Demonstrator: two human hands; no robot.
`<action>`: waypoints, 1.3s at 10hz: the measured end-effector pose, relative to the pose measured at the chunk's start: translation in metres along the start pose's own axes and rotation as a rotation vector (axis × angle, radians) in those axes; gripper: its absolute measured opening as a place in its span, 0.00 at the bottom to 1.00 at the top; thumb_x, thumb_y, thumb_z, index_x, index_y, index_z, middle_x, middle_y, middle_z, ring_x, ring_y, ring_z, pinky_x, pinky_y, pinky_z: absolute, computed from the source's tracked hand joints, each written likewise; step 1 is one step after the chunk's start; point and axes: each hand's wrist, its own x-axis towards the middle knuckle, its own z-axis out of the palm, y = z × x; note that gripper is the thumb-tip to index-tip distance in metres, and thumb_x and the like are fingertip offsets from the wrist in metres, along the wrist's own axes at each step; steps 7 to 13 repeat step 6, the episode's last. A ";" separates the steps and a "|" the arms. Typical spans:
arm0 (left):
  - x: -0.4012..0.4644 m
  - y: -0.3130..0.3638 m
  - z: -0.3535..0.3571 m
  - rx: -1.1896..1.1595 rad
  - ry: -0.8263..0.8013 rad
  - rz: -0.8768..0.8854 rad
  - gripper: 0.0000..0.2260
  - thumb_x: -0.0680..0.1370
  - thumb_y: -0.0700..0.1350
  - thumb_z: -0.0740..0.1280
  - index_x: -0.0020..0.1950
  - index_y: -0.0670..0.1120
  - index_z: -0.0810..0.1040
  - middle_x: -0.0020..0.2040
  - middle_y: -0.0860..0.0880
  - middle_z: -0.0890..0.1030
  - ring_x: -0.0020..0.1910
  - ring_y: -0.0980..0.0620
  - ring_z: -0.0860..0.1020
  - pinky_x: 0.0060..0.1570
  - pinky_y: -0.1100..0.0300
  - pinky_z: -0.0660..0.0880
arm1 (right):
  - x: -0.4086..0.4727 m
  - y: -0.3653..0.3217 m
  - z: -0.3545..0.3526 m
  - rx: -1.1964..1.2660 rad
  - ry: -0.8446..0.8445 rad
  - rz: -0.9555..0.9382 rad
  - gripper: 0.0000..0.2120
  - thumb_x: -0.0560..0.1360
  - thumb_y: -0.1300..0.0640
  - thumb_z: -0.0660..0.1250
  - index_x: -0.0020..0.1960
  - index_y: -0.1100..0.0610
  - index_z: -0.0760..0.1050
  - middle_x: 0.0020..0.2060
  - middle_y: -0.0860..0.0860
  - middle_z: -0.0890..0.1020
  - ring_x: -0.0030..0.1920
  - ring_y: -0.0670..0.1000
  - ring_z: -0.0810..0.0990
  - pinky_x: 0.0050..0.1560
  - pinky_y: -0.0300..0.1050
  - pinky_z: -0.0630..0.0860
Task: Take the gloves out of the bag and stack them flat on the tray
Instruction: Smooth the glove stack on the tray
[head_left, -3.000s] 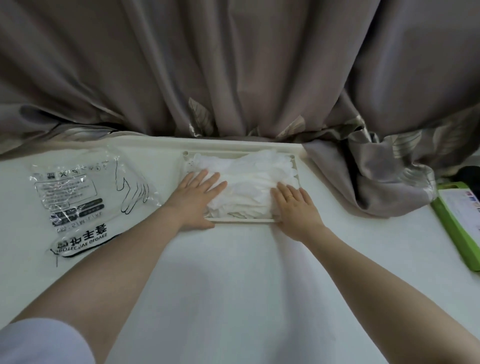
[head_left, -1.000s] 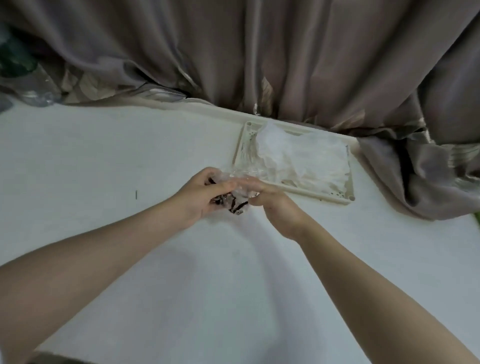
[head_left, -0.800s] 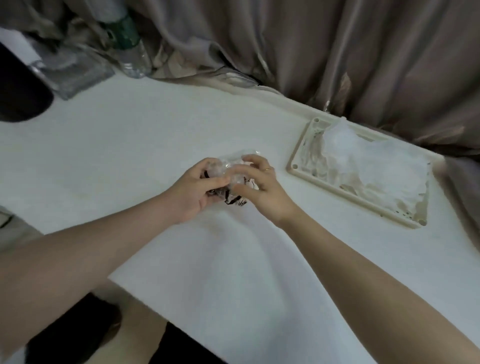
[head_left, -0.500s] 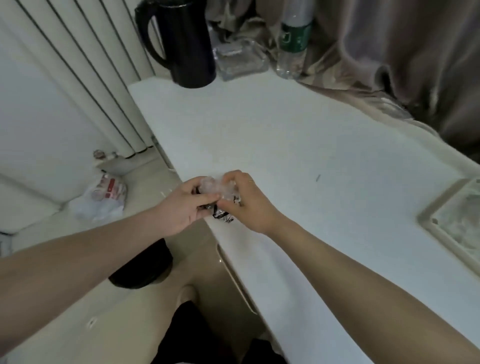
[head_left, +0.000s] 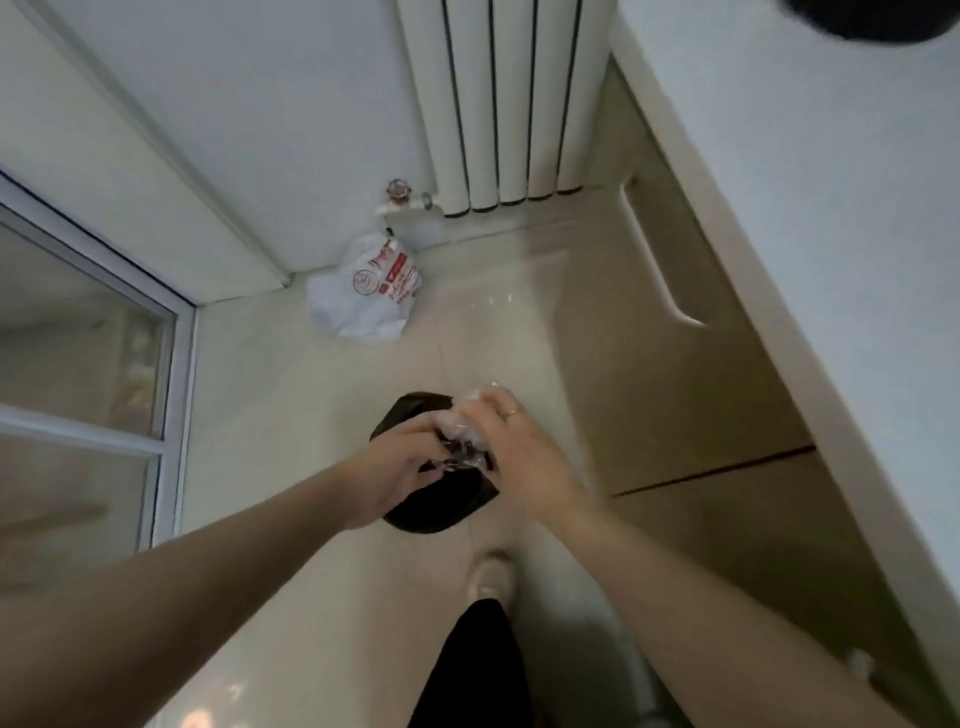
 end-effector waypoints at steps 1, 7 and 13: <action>0.056 -0.038 -0.066 0.285 -0.038 -0.092 0.28 0.65 0.40 0.62 0.66 0.48 0.69 0.64 0.49 0.75 0.62 0.53 0.73 0.61 0.61 0.69 | 0.055 0.050 0.085 -0.139 0.065 -0.047 0.34 0.62 0.70 0.72 0.61 0.49 0.63 0.59 0.58 0.73 0.54 0.60 0.78 0.48 0.46 0.79; 0.231 -0.150 -0.246 1.120 0.305 0.013 0.24 0.77 0.42 0.61 0.74 0.45 0.63 0.73 0.46 0.63 0.72 0.48 0.61 0.67 0.63 0.56 | 0.168 0.171 0.339 -0.298 -0.519 0.243 0.24 0.80 0.44 0.56 0.71 0.56 0.62 0.69 0.58 0.63 0.65 0.61 0.67 0.57 0.53 0.71; 0.231 -0.150 -0.246 1.120 0.305 0.013 0.24 0.77 0.42 0.61 0.74 0.45 0.63 0.73 0.46 0.63 0.72 0.48 0.61 0.67 0.63 0.56 | 0.168 0.171 0.339 -0.298 -0.519 0.243 0.24 0.80 0.44 0.56 0.71 0.56 0.62 0.69 0.58 0.63 0.65 0.61 0.67 0.57 0.53 0.71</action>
